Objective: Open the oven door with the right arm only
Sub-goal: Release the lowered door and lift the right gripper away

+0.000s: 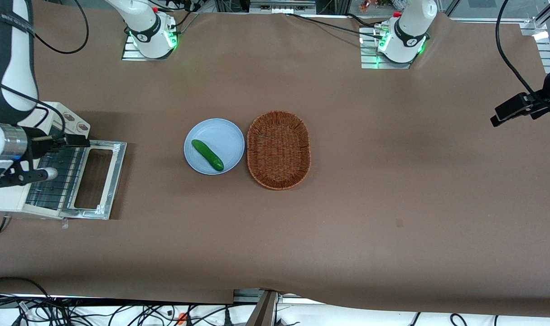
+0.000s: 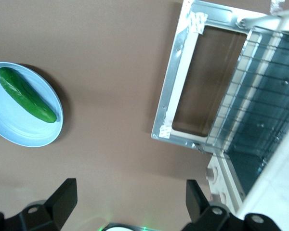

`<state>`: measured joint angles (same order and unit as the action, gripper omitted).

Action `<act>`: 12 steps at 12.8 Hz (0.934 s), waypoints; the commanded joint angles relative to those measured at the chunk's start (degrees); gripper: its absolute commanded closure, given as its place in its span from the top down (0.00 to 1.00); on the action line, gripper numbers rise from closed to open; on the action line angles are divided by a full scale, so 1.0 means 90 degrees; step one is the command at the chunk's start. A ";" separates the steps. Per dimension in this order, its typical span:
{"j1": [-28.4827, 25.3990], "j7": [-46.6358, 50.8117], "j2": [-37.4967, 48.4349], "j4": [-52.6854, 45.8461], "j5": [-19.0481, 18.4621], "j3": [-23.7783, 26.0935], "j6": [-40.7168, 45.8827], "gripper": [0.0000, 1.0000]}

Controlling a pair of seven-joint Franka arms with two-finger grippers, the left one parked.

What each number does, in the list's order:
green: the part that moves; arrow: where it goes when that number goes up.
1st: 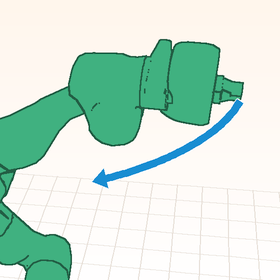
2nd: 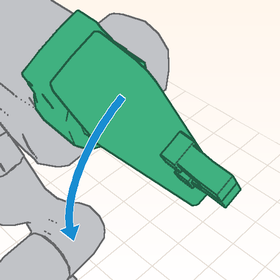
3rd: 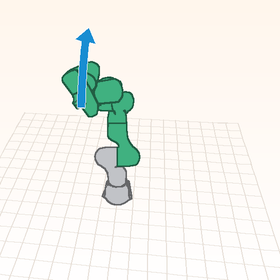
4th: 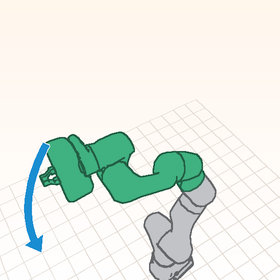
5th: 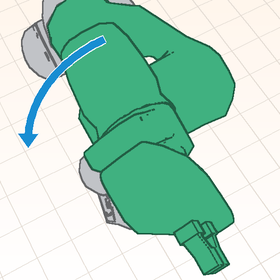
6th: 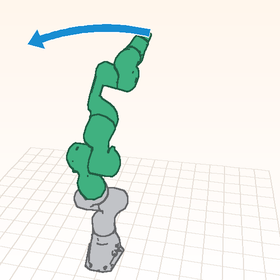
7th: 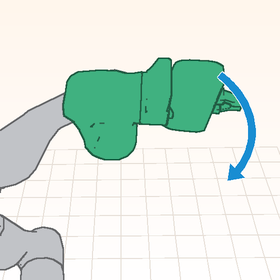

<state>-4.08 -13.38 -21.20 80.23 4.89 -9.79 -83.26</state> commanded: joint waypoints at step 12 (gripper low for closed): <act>-0.0025 0.1223 0.1456 0.0118 -0.0338 -0.0045 0.0561 1.00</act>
<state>-4.09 -3.49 -9.99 80.27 3.09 -10.27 -77.37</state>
